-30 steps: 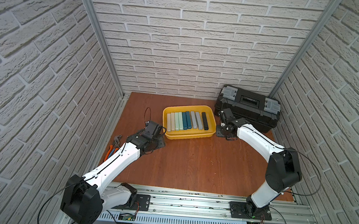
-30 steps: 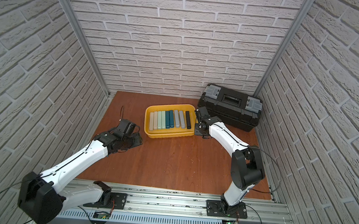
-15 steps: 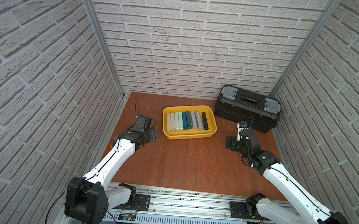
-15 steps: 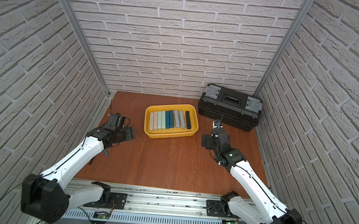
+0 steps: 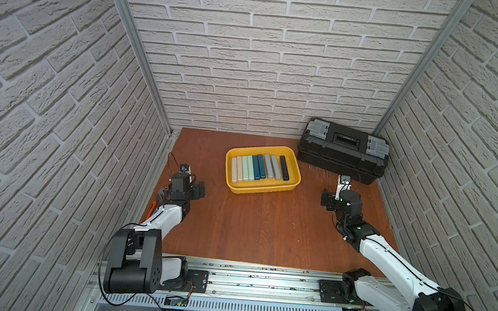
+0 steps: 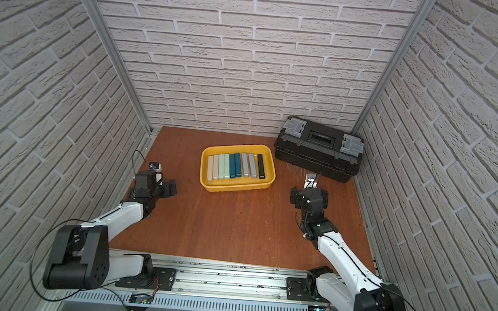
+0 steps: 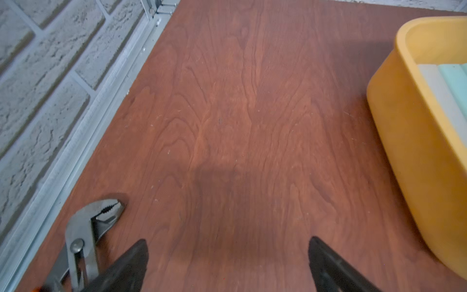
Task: Put the pruning pliers into the storage box
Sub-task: Reset both arms
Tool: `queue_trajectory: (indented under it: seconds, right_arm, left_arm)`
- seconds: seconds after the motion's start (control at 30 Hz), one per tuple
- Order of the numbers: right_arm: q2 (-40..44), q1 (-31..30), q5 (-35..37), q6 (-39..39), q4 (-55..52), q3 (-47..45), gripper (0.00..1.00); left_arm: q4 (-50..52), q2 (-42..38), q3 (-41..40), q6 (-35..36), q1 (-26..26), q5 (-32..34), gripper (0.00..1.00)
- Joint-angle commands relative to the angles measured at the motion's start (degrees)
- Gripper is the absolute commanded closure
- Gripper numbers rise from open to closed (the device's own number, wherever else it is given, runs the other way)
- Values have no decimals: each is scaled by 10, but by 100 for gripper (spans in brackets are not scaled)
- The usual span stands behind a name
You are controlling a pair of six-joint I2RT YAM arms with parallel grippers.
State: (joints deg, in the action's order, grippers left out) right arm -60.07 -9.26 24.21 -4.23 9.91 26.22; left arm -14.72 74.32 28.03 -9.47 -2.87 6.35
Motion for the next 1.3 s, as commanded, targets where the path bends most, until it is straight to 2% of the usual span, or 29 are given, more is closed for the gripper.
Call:
queue_trajectory:
  seconds: [0.0,0.2,0.27,0.47,0.57,0.7,0.77,0.83,1.27]
  right_arm:
    - [-52,30,-39,-5,135,-24,4]
    - [-157,51,-71,19,274,-40,7]
    - [-184,55,-76,39,274,-18,1]
    - [-244,66,-128,53,284,8,1]
    - [-246,66,-137,57,335,-21,1]
    - [-287,65,-159,72,476,-71,1]
    - [-278,65,-159,71,448,-63,1]
    - [-263,66,-157,66,377,-38,1]
    - [-266,70,-153,59,378,-35,1]
  left_arm:
    - [-154,27,-24,32,-18,-13,2]
    - [-256,90,-22,31,-25,-55,2]
    - [-267,114,-16,34,-25,-59,2]
    - [-388,160,-60,36,-19,-52,2]
    - [-388,160,-62,37,-14,-32,2]
    - [-384,158,-61,37,-14,-32,2]
    - [-385,158,-61,37,-13,-31,2]
    - [-385,158,-61,36,-13,-32,2]
    - [-385,158,-61,37,-13,-30,2]
